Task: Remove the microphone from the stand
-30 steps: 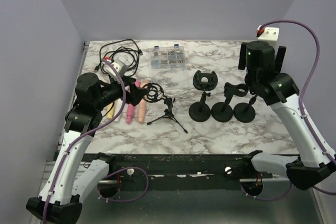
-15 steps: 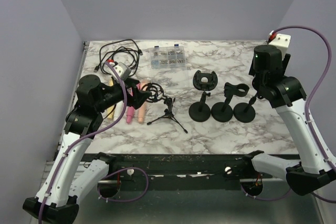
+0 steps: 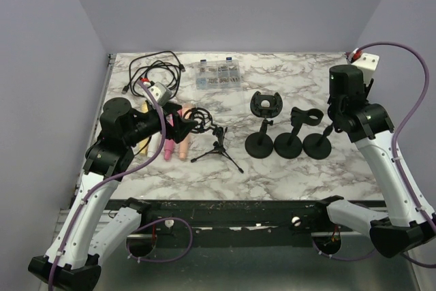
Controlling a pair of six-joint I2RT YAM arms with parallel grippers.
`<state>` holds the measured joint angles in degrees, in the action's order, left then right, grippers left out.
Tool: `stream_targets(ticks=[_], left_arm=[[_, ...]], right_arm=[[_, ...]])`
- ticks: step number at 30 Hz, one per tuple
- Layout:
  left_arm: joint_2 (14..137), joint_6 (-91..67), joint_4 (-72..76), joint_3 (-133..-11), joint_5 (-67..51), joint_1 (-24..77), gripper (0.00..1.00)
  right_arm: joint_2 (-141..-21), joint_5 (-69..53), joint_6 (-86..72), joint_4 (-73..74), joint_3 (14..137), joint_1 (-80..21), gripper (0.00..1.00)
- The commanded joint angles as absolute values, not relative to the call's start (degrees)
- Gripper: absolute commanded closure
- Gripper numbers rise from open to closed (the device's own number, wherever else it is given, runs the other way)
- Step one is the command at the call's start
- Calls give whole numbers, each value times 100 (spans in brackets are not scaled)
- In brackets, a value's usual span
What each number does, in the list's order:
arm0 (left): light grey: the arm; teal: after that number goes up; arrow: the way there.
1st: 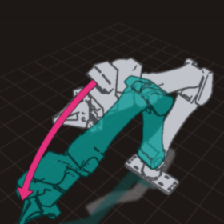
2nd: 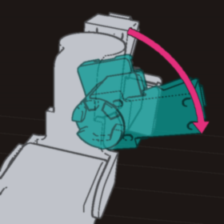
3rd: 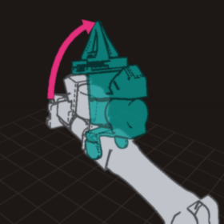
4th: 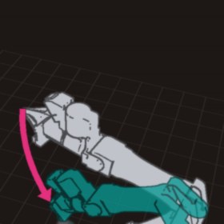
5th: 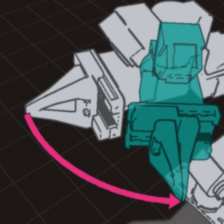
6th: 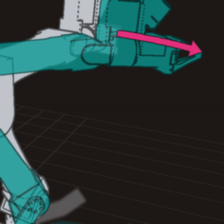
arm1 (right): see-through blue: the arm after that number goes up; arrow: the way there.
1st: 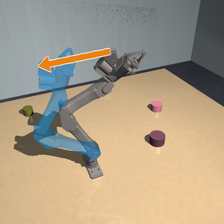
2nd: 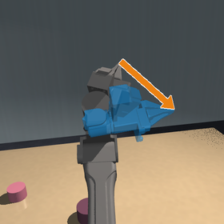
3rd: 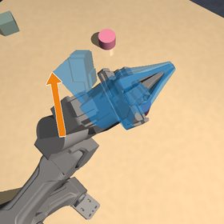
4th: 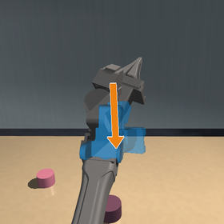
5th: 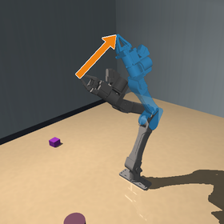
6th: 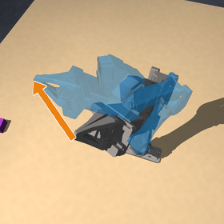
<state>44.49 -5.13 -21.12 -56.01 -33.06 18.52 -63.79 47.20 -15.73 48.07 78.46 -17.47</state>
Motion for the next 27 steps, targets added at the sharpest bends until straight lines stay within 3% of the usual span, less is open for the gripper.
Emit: stream_targets(ticks=[1, 17, 27], left_arm=[[4360, -380, -2172, -5615, -3208, 1916, 23], [4379, -335, -2198, -5608, -3157, 1969, 22], [4456, -334, -2190, -5582, -3096, 1978, 22]], right_arm=[[-6444, 4111, -2110, 5343, 7380, -1691, 55], [-6589, 3659, -2605, 5094, 6640, -1562, 55], [-6417, 3826, -2090, 5008, 7819, -1564, 54]])
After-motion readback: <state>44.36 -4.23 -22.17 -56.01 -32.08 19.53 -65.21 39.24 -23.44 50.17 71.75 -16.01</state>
